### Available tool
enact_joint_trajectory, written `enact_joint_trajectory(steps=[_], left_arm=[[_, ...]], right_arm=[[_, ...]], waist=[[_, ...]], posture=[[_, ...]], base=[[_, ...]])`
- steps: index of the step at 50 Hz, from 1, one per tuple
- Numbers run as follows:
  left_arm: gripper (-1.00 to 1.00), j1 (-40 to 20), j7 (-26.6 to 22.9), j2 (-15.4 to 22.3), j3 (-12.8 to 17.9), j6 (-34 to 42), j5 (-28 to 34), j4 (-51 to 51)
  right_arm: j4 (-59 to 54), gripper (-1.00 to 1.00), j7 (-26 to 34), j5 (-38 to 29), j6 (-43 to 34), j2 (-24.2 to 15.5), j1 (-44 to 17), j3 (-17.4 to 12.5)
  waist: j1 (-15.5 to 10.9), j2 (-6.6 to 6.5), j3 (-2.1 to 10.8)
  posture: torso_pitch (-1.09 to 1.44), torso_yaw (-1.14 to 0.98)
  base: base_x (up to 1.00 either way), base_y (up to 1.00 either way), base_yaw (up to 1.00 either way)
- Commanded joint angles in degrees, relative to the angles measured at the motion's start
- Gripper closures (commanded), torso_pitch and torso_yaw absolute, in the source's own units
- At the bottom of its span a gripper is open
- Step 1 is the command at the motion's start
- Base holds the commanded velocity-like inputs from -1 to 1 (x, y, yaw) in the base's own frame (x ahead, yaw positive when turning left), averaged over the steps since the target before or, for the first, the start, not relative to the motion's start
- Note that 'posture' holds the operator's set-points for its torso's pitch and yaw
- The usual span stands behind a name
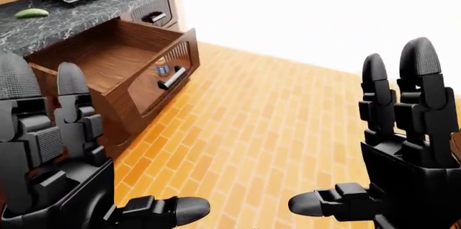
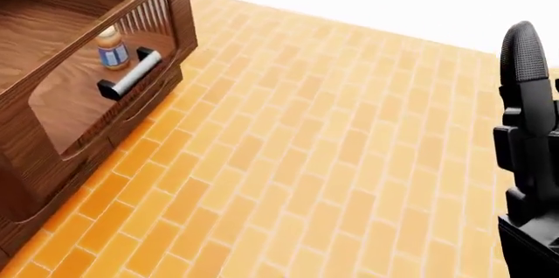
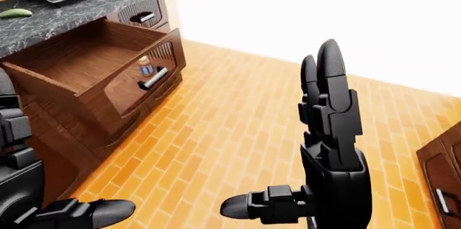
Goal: Close the right drawer.
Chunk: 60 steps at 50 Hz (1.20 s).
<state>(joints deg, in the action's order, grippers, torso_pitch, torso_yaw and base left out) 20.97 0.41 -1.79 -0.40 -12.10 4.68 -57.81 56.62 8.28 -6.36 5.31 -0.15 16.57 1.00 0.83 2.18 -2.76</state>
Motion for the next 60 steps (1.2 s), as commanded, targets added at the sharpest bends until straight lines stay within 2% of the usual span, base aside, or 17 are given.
enact_joint_trajectory(steps=[1, 9, 12, 13, 15, 22, 26, 27, 32, 42, 44, 48, 53, 55, 56, 57, 60], left_arm=[[-1.00, -0.3, 0.2, 0.3, 0.5, -0.9, 0.0, -2.2], [-1.00, -0.1, 0.3, 0.5, 0.7, -1.0, -0.6, -2.2], [-1.00, -0.1, 0.3, 0.5, 0.5, -1.0, -0.3, -2.2], [-1.00, -0.3, 0.3, 0.5, 0.6, -0.8, -0.5, -2.2], [-1.00, -0.3, 0.3, 0.5, 0.6, -0.8, -0.5, -2.2], [-1.00, -0.2, 0.2, 0.4, 0.5, -0.9, -0.4, -2.2], [-1.00, -0.1, 0.2, 0.4, 0.4, -0.8, -0.4, -2.2], [-1.00, -0.1, 0.2, 0.4, 0.4, -0.9, -0.4, -2.2], [-1.00, 0.1, 0.2, 0.3, 0.1, -0.9, -0.1, -2.2], [-1.00, 0.1, 0.1, 0.4, 0.3, -0.9, -0.4, -2.2], [-1.00, 0.1, 0.1, 0.4, 0.3, -0.9, -0.3, -2.2], [-1.00, 0.0, 0.1, 0.3, 0.1, -0.7, -0.1, -2.2], [-1.00, -0.1, 0.1, 0.3, -0.1, -0.5, 0.1, -2.2], [-1.00, -0.1, 0.1, 0.4, 0.0, -0.5, -0.1, -2.2], [-1.00, -0.1, 0.1, 0.4, -0.1, -0.5, 0.0, -2.2], [-1.00, -0.1, 0.1, 0.4, -0.2, -0.6, 0.0, -2.2], [-1.00, 0.0, 0.1, 0.4, -0.2, -0.6, 0.0, -2.2]], right_arm=[[2.0, -1.00, -0.1, 0.4, 1.0, 0.2, -0.4, 0.3], [2.4, -1.00, -0.1, 0.2, 0.7, 0.3, -0.4, 0.6], [2.3, -1.00, -0.2, 0.3, 0.7, 0.3, -0.5, 0.5], [2.1, -1.00, -0.2, 0.3, 0.8, 0.3, -0.5, 0.4], [2.1, -1.00, -0.3, 0.2, 0.7, 0.3, -0.5, 0.5], [1.7, -1.00, -0.5, 0.6, 1.2, 0.4, -0.5, 0.1], [1.8, -1.00, -0.6, 1.1, 0.5, 0.5, -0.5, 0.0], [1.9, -1.00, -0.6, 1.3, 0.2, 0.5, -0.6, -0.1], [2.1, -1.00, -0.8, 2.0, -0.9, 0.6, -0.8, -0.6], [3.0, -1.00, -0.8, 2.0, -1.9, 0.7, -1.0, -0.7], [3.1, -1.00, -0.9, 2.0, -2.2, 0.7, -1.2, -0.6], [3.3, -1.00, -1.1, 2.7, -2.5, 0.8, -1.4, -1.1], [3.1, -1.00, -1.0, 2.4, -2.4, 0.7, -1.4, -0.8], [3.1, -1.00, -1.1, 2.4, -2.3, 0.7, -1.3, -0.9], [2.8, -1.00, -1.1, 2.5, -2.2, 0.7, -1.4, -0.9], [2.9, -1.00, -1.2, 2.5, -2.2, 0.8, -1.4, -0.8], [3.0, -1.00, -1.0, 2.7, -2.0, 0.7, -1.2, -0.8]], waist=[[-0.2, 0.81, 0.48], [-0.5, -3.61, -0.97], [-0.8, -8.14, 0.25], [-1.6, -6.15, -0.14], [-1.2, -6.37, -0.69], [-1.2, -2.54, -0.10], [-0.8, 2.26, 0.69], [-0.8, -0.22, -0.74], [-0.5, -3.19, 1.55], [-0.6, -2.38, 2.44], [-0.4, -1.11, 0.65], [-0.5, -0.36, 1.17], [-0.1, -4.07, 0.05], [-0.6, -8.72, 1.50], [-1.0, -5.47, 0.26], [-0.9, -6.00, -0.03], [-1.0, -3.45, 0.04]], posture=[[0.00, 0.00], [0.00, 0.00], [0.00, 0.00], [0.00, 0.00], [0.00, 0.00], [0.00, 0.00], [0.00, 0.00], [0.00, 0.00], [0.00, 0.00], [0.00, 0.00], [0.00, 0.00], [0.00, 0.00], [0.00, 0.00], [0.00, 0.00], [0.00, 0.00], [0.00, 0.00], [0.00, 0.00]], base=[[0.00, 0.00, -0.46], [0.00, 0.00, -0.46], [0.00, 0.00, -0.45], [0.00, 0.00, -0.46], [0.00, 0.00, -0.45], [0.00, 0.00, -0.40], [0.00, 0.00, -0.23], [0.00, 0.00, 0.00], [0.00, 0.00, 0.00], [0.00, 0.03, 0.00], [0.00, 0.30, 0.00], [0.00, 0.30, 0.00], [0.00, 0.30, 0.00], [0.00, 0.30, 0.00], [0.00, 0.29, 0.00], [0.00, 0.29, 0.00], [0.00, 0.19, 0.00]])
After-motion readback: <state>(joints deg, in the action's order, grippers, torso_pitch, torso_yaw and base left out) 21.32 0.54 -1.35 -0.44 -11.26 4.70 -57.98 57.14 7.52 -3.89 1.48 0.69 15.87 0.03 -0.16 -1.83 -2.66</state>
